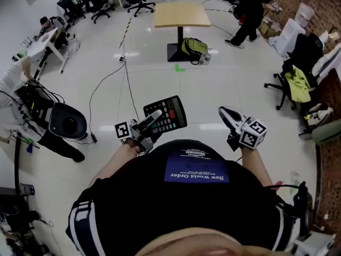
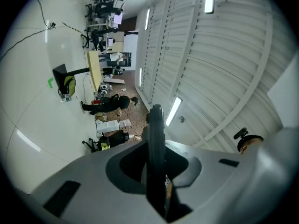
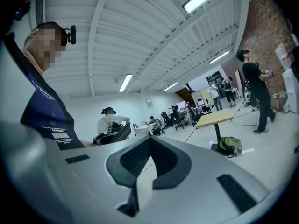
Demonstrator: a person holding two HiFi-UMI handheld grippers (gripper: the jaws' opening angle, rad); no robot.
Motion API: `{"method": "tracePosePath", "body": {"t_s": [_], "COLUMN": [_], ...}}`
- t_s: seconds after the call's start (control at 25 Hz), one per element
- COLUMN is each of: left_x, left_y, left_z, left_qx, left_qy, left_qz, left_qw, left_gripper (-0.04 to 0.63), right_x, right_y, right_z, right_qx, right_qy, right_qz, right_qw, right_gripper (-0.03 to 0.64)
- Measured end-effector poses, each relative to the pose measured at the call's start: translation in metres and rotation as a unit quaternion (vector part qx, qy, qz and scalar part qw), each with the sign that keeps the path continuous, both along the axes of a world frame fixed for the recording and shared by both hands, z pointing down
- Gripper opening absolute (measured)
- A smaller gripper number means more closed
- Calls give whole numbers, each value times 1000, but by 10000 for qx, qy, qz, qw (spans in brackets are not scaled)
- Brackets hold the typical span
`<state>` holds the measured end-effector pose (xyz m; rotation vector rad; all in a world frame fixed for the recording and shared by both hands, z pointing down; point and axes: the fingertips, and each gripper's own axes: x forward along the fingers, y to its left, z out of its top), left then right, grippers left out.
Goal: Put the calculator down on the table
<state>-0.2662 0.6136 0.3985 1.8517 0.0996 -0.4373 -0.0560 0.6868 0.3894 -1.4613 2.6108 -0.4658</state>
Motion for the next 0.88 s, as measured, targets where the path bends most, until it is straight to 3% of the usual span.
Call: {"method": "tracePosePath", "body": {"t_s": [0.2,0.36,0.48,0.72,0.88], "left_x": [-25,-22,-14,21,64], "left_y": [-75,-111,-136,-200,-244], "left_z": [7,13,25,20,3], "left_qx": [69,-88,-203,32,102], "left_qy": [-22,182,116,-70,3], "left_qz": [-56,-130,-224,-682,-1156], "left_qw": [10000,9997,9995,9976,9932], "left_gripper": [84,84,84,84,84], "right_x": [-21,-16,-8,27,71], "right_y": [-66,-106,-139,-225,-280], "right_z": [-4,1,17,23,11], "right_qx": [-82,-253,-365,-259,-134], "right_qy": [107,186,99,-177,-40], "right_qz": [38,-21,-134,-656,-1107], "right_qw": [9999,9995,9992,9974,9938], "right_gripper": [-12,-12,-12,-12,-12]}}
